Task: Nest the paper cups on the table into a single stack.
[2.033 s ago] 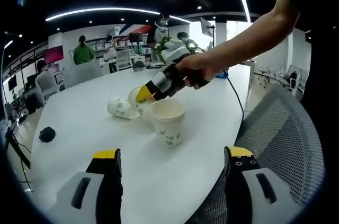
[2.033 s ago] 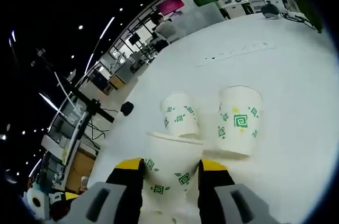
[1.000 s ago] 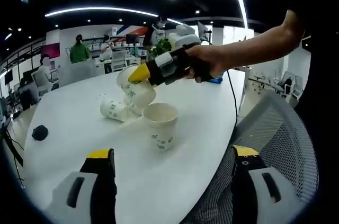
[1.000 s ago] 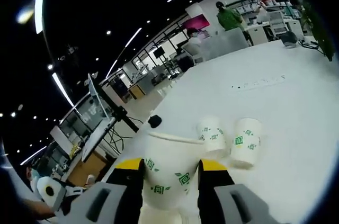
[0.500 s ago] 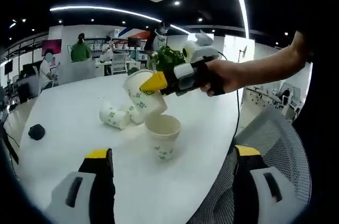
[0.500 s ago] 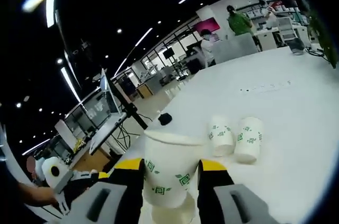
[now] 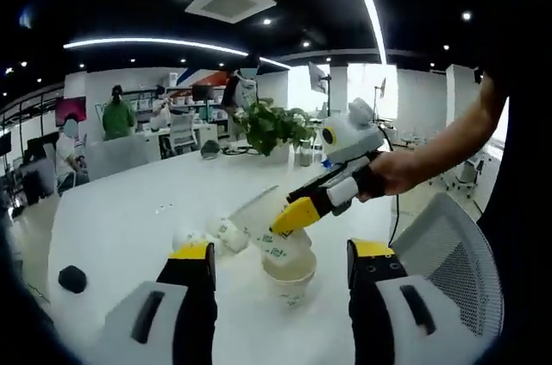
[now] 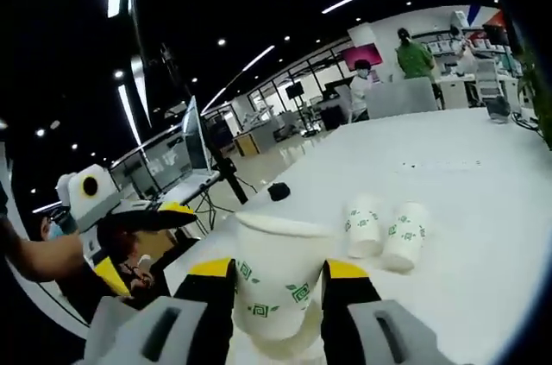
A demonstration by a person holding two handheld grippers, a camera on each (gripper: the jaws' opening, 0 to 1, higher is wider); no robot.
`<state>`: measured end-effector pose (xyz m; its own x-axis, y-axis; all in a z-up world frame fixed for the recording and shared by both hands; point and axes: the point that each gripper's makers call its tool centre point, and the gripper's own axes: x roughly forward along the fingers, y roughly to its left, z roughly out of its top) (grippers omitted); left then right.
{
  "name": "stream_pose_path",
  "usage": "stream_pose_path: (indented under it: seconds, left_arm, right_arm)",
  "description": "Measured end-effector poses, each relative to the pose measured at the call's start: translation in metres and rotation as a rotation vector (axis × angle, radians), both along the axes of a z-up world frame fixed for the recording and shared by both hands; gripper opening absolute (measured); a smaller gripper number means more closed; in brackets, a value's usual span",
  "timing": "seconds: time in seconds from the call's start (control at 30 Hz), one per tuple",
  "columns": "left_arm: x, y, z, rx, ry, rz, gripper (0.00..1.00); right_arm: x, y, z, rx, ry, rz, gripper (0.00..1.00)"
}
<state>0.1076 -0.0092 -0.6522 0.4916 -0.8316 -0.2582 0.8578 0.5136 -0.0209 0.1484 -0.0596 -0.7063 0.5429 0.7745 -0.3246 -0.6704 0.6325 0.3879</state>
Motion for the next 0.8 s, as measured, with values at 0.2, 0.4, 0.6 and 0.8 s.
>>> stream_pose_path:
  seconds: [0.2, 0.4, 0.6, 0.8]
  left_arm:
    - [0.008, -0.008, 0.014, 0.033, -0.024, -0.083, 0.39]
    - [0.015, -0.021, 0.023, 0.071, -0.029, -0.142, 0.30]
    - [0.017, -0.037, 0.023, 0.107, -0.024, -0.205, 0.22]
    - [0.017, -0.051, 0.019, 0.131, -0.012, -0.263, 0.17]
  right_arm:
    - [-0.007, 0.001, 0.002, -0.033, -0.047, 0.037, 0.38]
    - [-0.012, 0.001, 0.003, -0.058, -0.078, 0.055, 0.38]
    - [-0.016, 0.001, 0.005, -0.078, -0.112, 0.074, 0.38]
    - [-0.020, 0.001, 0.010, -0.097, -0.148, 0.087, 0.38]
